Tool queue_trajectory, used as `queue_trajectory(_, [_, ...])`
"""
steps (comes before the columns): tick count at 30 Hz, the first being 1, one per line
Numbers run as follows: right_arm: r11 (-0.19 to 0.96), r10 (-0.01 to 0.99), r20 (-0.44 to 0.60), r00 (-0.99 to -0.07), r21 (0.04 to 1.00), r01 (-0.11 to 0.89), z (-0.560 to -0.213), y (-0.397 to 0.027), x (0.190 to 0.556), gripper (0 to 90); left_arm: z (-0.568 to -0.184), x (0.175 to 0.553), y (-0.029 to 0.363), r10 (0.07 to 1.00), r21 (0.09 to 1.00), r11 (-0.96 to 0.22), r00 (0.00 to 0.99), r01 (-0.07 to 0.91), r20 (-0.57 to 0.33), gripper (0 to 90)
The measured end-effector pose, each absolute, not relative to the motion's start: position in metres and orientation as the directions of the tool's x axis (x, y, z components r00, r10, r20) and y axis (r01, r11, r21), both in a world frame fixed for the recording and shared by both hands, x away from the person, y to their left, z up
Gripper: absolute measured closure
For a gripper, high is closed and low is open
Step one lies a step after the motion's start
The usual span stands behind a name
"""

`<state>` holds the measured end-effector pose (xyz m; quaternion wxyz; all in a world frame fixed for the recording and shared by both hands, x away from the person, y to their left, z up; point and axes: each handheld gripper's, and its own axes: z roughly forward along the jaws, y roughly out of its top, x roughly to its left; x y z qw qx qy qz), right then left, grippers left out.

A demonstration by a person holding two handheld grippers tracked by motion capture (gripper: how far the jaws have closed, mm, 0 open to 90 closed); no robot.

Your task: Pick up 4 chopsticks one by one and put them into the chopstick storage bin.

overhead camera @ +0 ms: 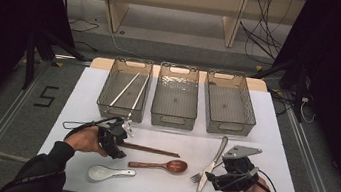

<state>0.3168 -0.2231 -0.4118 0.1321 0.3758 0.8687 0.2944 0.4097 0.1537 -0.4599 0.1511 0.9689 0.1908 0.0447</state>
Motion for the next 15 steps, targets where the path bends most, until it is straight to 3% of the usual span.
queue_trajectory(15, [0.551,0.727,-0.011,-0.687,0.607,0.573,-0.412,-0.222,0.3163,27.5,-0.46,0.4117,0.1505,0.362,0.3,-0.894,0.931,0.332,0.049,44.0])
